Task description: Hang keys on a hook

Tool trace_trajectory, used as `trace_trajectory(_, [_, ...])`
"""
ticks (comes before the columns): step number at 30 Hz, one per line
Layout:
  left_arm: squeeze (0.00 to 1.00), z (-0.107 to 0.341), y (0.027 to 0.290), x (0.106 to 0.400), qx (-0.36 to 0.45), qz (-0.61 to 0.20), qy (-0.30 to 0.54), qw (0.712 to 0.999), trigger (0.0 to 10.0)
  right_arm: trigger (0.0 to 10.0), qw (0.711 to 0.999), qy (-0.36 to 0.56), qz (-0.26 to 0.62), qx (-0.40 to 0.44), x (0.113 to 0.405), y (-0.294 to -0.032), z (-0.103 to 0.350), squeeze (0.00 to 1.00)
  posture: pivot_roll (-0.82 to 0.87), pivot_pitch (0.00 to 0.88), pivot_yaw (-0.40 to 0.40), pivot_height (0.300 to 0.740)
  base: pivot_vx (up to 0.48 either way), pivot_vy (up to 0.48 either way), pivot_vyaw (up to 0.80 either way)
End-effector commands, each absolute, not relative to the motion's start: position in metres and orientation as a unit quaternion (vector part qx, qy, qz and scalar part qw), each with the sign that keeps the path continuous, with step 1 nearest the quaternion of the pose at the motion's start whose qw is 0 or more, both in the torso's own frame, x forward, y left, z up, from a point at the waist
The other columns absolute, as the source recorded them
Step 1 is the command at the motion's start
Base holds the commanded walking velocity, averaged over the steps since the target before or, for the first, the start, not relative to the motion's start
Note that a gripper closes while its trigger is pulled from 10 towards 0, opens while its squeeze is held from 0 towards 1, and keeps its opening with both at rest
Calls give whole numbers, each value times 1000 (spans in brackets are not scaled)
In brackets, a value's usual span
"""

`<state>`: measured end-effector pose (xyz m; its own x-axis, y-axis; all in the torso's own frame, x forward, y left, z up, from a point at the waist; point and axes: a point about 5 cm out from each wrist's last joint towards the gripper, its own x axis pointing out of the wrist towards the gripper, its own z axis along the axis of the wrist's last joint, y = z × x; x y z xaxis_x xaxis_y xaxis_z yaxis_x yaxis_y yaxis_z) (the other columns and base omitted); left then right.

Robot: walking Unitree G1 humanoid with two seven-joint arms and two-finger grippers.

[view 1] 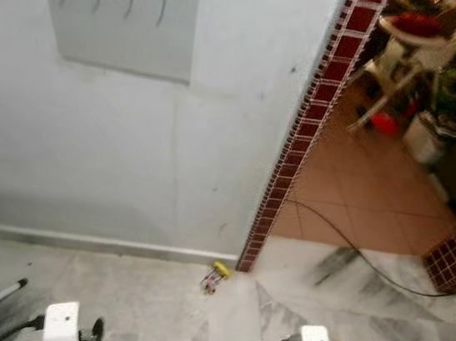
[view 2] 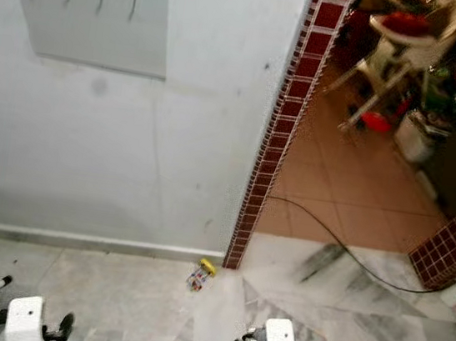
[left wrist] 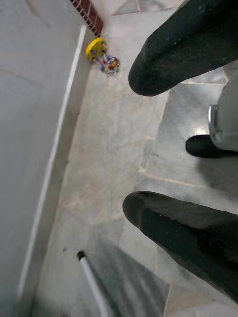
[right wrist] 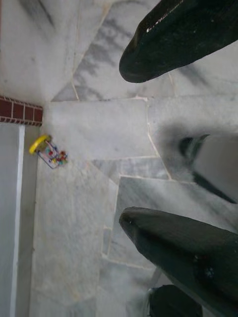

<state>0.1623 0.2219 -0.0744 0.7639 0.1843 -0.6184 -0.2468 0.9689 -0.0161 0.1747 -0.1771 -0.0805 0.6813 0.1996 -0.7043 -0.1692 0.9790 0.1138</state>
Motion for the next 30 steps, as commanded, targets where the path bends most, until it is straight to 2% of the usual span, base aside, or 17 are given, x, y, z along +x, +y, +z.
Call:
trace_trajectory(1, [0,-78,217,157,-48,109,332,936,10000,10000,918,385,97,12,175,-182,-80,0,-34,0,-28,740,0,0,413])
trace_trajectory(21, [0,-79,214,152,-44,96,334,937,10000,10000,916,389,97,9,170,-185,-81,0,-33,0,-22,740,0,0,800])
trace_trajectory(30, [0,-74,212,161,-49,90,309,946,10000,10000,929,356,100,18,187,-183,-72,0,-32,0,-25,740,0,0,800])
